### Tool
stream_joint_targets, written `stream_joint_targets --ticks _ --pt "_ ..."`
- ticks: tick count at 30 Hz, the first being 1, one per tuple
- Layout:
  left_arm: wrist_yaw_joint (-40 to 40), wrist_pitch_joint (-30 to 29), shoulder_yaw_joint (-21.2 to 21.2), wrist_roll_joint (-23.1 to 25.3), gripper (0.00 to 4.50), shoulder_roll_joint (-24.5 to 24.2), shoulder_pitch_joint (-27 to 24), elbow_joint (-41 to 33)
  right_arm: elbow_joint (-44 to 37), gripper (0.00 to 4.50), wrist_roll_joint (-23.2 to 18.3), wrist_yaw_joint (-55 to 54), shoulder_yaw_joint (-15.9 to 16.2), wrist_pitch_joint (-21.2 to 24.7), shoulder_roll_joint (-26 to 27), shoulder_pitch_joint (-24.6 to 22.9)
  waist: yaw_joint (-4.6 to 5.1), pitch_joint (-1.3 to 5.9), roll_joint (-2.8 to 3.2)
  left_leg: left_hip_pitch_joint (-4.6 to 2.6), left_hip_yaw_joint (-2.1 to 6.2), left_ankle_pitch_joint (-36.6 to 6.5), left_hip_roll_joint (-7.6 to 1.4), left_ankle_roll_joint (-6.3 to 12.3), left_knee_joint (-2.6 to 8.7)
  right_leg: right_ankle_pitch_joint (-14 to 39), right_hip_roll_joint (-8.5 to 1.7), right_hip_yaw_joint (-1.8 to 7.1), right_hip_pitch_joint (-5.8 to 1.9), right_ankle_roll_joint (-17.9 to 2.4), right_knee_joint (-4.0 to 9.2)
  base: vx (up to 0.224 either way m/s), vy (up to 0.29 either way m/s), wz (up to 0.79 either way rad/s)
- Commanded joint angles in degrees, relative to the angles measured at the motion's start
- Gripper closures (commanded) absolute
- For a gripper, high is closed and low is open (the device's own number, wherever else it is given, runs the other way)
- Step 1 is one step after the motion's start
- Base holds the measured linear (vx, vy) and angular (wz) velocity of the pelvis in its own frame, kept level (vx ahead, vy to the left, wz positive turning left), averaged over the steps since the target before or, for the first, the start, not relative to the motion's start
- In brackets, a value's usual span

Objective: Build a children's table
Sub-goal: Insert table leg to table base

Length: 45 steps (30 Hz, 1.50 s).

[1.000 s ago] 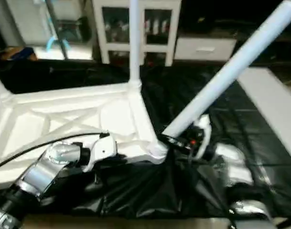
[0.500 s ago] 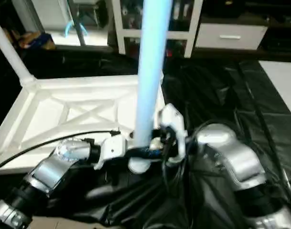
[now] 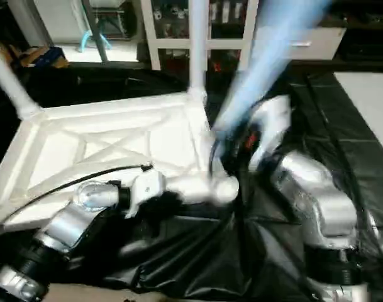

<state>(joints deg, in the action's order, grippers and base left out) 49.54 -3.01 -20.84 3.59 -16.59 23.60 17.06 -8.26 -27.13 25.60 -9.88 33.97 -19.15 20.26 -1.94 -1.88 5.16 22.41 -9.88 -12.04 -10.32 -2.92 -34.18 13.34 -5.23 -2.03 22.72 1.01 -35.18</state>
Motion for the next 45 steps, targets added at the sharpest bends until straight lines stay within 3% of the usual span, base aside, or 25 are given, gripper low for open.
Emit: stream_joint_targets --ticks 1,3,4,5,7,11,12,13,16,18,23,25,27,28,29,30,31,32,36,37,39,40,41,43,45 --pt "-5.0 0.6 5.6 -2.8 4.50 -0.2 -1.1 -1.8 -2.6 2.65 1.1 -4.8 -1.3 2.7 1.0 -2.6 -0.38 5.08 -1.03 -0.59 0.92 18.6 -0.76 8.24 1.16 -34.1 -1.33 1.34 -4.38 -13.3 0.33 0.052 -0.026 -0.09" --pt "-5.3 1.6 5.9 -2.9 4.50 -0.3 -1.5 -2.9 -3.8 2.65 3.0 -6.0 -0.5 2.4 1.8 -4.5 -0.19 5.44 -1.09 -0.13 1.09 20.3 -0.08 7.68 0.87 -39.0 -0.86 1.09 -4.85 -11.7 -0.26 0.026 -0.013 -0.04" --pt "-5.4 1.8 5.9 -2.7 4.50 -0.6 -2.0 -3.1 -3.7 2.65 4.6 -5.4 1.2 -0.1 2.0 -6.0 -0.41 5.69 -0.01 -0.57 1.28 21.1 -0.18 7.31 0.57 -40.9 -0.77 0.90 -4.38 -11.1 -0.47 0.000 0.000 0.00" --pt "-5.6 1.5 5.9 -2.5 4.50 -0.6 -2.1 -3.0 -3.6 2.65 5.3 -4.8 2.0 -1.6 2.0 -6.5 -0.35 5.70 0.32 -0.75 1.29 21.4 -0.30 7.28 0.38 -41.3 -0.68 0.81 -4.12 -10.8 -0.44 0.000 0.000 0.00" --pt "-6.7 0.6 5.6 -1.5 4.50 0.1 -2.3 -2.3 -2.7 2.65 7.0 -4.1 4.1 -4.8 2.6 -7.1 -0.26 5.36 -0.24 -0.56 1.01 17.5 -0.43 7.13 0.62 -38.8 -0.86 0.91 -4.16 -11.2 -0.09 0.000 0.000 0.00" --pt "-8.8 -3.9 6.7 -2.8 4.50 2.8 -2.2 -4.2 -2.7 2.65 7.3 -4.7 6.9 -4.5 3.2 -5.3 -0.48 5.26 0.27 -0.78 0.96 15.3 -0.94 8.25 0.71 -32.8 -1.13 1.01 -3.98 -12.8 0.11 0.000 0.000 0.00" --pt "-9.0 -4.0 6.8 -2.9 4.50 3.0 -2.2 -4.2 -2.6 2.65 7.4 -4.7 7.1 -4.6 3.2 -5.2 -0.45 5.27 -0.34 -0.78 0.88 15.5 -0.95 8.80 0.66 -32.3 -1.06 1.05 -3.94 -13.0 0.20 0.000 0.000 0.00" --pt "-10.0 -4.5 7.3 -2.8 4.50 3.5 -2.1 -3.9 -2.1 2.65 8.4 -4.4 8.1 -5.6 3.4 -4.6 -0.56 5.36 0.19 -0.69 0.95 17.2 -0.93 10.07 0.37 -32.1 -1.15 1.01 -3.84 -13.4 -0.11 0.000 0.000 0.00" --pt "-18.4 -7.8 11.2 -2.4 4.50 6.4 -2.6 -4.6 3.5 2.65 12.2 -2.8 13.0 -10.8 6.3 -1.8 -0.43 5.49 -0.02 -0.29 0.89 17.9 -0.66 11.26 0.04 -32.4 -1.31 0.91 -3.83 -14.3 -0.40 0.000 0.000 0.00" --pt "-19.3 -7.6 11.4 -2.0 4.50 6.5 -3.4 -5.4 4.5 2.65 12.7 -2.2 13.8 -12.0 6.9 -2.0 -0.84 5.82 0.55 -0.37 1.07 19.8 -0.79 12.16 -0.52 -35.9 -1.05 0.95 -3.61 -14.1 -0.94 0.000 0.000 0.00" --pt "-21.4 -13.0 12.8 -1.7 4.50 7.2 -8.2 -13.6 6.0 2.65 11.3 -2.0 13.7 -12.6 8.3 -2.3 -1.35 6.14 0.35 -0.27 1.35 26.2 -0.69 12.42 -1.17 -40.7 -0.52 0.59 -3.54 -12.5 -1.71 0.000 0.000 0.00" --pt "-22.3 -13.8 13.2 -1.6 4.50 7.5 -8.8 -15.0 6.8 2.65 11.6 -1.8 13.7 -13.4 8.6 -2.0 -1.63 5.98 -0.53 -0.27 1.13 23.8 -0.67 12.04 -0.99 -37.5 -0.63 0.63 -3.37 -12.6 -1.24 0.000 0.000 0.00" --pt "-23.3 -14.8 13.6 -1.3 4.50 7.8 -9.2 -16.4 7.3 2.65 11.6 -1.6 13.6 -14.1 8.9 -1.6 -1.82 6.02 -0.24 -0.22 1.12 23.3 -0.80 11.91 -0.94 -36.9 -0.84 0.69 -3.38 -13.1 -1.49 0.000 0.000 0.00" --pt "-26.6 -16.9 16.0 -1.1 4.50 8.2 -9.7 -19.1 10.5 2.65 11.2 -0.7 13.0 -16.4 9.9 0.5 -2.34 5.92 -1.47 0.11 0.97 22.3 -0.73 12.83 -0.80 -35.5 -0.94 0.73 -3.41 -13.7 -1.42 0.000 0.000 0.00" --pt "-27.6 -17.0 16.7 -0.8 4.50 7.8 -9.8 -19.5 11.8 2.65 10.9 -0.4 12.9 -17.2 10.3 1.3 -2.44 5.89 -1.73 0.47 0.97 21.4 -0.64 13.14 -0.77 -34.5 -1.22 0.72 -3.50 -14.2 -1.65 0.000 0.000 0.00" --pt "-27.6 -17.0 16.7 -0.8 4.50 7.8 -9.8 -19.5 11.8 2.65 10.9 -0.4 12.9 -17.2 10.3 1.3 -2.53 6.17 -1.23 0.35 1.11 23.2 -0.57 13.45 -1.23 -35.3 -0.92 0.76 -3.25 -14.1 -2.00 0.000 0.000 0.00" --pt "-26.9 -18.6 17.3 -1.2 4.50 6.7 -10.8 -21.6 11.9 2.65 11.5 0.1 13.7 -17.9 9.9 1.7 -2.83 6.33 -1.80 0.05 1.30 26.8 -0.85 13.94 -1.53 -37.9 -0.53 0.64 -2.90 -13.9 -2.61 0.000 0.000 0.00" --pt "-26.1 -18.6 17.8 -1.9 4.50 6.1 -10.9 -22.1 11.7 2.65 11.8 0.2 14.2 -18.0 10.0 2.0 -2.46 6.12 -3.26 0.31 1.05 27.8 -0.64 14.42 -1.55 -38.7 -0.19 0.65 -2.99 -13.4 -2.38 0.000 0.000 0.00" --pt "-19.8 -12.0 13.6 -1.2 4.50 3.3 -9.3 -17.8 11.7 2.65 10.2 2.2 12.6 -18.9 9.3 1.9 -3.63 5.92 -2.19 -0.83 1.23 29.7 -1.01 13.50 -1.89 -36.1 0.01 0.56 -1.69 -12.1 -2.49 0.000 0.000 0.00" --pt "-18.5 -11.3 12.2 -0.9 4.50 3.1 -8.6 -17.0 11.4 2.65 10.4 2.5 12.5 -19.3 8.8 1.6 -4.29 5.91 -2.40 -1.94 0.85 30.8 -1.16 12.03 -2.06 -36.4 0.26 0.80 -1.04 -12.0 -2.28 0.000 0.000 0.00" --pt "-17.3 -10.6 11.1 -0.7 4.50 2.9 -8.0 -16.2 11.1 2.65 10.6 2.7 12.4 -19.6 8.5 1.4 -5.27 5.89 -2.46 -1.89 0.49 29.5 -1.13 10.91 -1.98 -36.7 0.23 1.03 -1.00 -12.0 -2.24 0.000 0.000 0.00" --pt "-13.9 -8.2 7.8 -0.6 4.50 2.7 -7.0 -14.0 9.9 2.65 10.6 2.3 11.6 -20.2 8.1 0.0 -5.53 5.84 -1.39 -1.71 0.60 29.2 -1.06 10.57 -2.05 -36.4 0.15 1.08 -0.93 -11.8 -2.40 0.000 0.000 0.00" --pt "-13.1 -7.3 7.0 -0.4 4.50 2.5 -6.8 -13.6 9.5 2.65 10.6 2.2 11.5 -20.1 8.0 -0.3 -6.04 5.76 -2.05 -1.60 0.41 27.5 -1.29 9.47 -1.94 -35.4 0.02 1.20 -1.01 -11.3 -2.20 0.000 0.000 0.00" --pt "-9.0 -2.5 3.0 1.1 4.50 1.6 -5.4 -10.6 7.3 2.65 10.4 1.5 10.5 -19.8 7.5 -2.1 -6.65 5.73 0.18 -1.76 0.62 25.7 -1.22 7.92 -2.09 -33.5 0.05 1.08 -0.64 -10.3 -1.94 0.000 0.000 0.00" --pt "-4.9 3.2 -1.0 2.7 4.50 1.0 -3.2 -7.0 4.9 2.65 10.4 1.0 9.2 -19.7 6.7 -3.9 -6.81 5.46 0.10 -1.08 0.59 21.1 -1.06 5.90 -1.70 -31.0 -0.09 1.17 -1.26 -9.3 -1.42 0.000 0.000 0.00"
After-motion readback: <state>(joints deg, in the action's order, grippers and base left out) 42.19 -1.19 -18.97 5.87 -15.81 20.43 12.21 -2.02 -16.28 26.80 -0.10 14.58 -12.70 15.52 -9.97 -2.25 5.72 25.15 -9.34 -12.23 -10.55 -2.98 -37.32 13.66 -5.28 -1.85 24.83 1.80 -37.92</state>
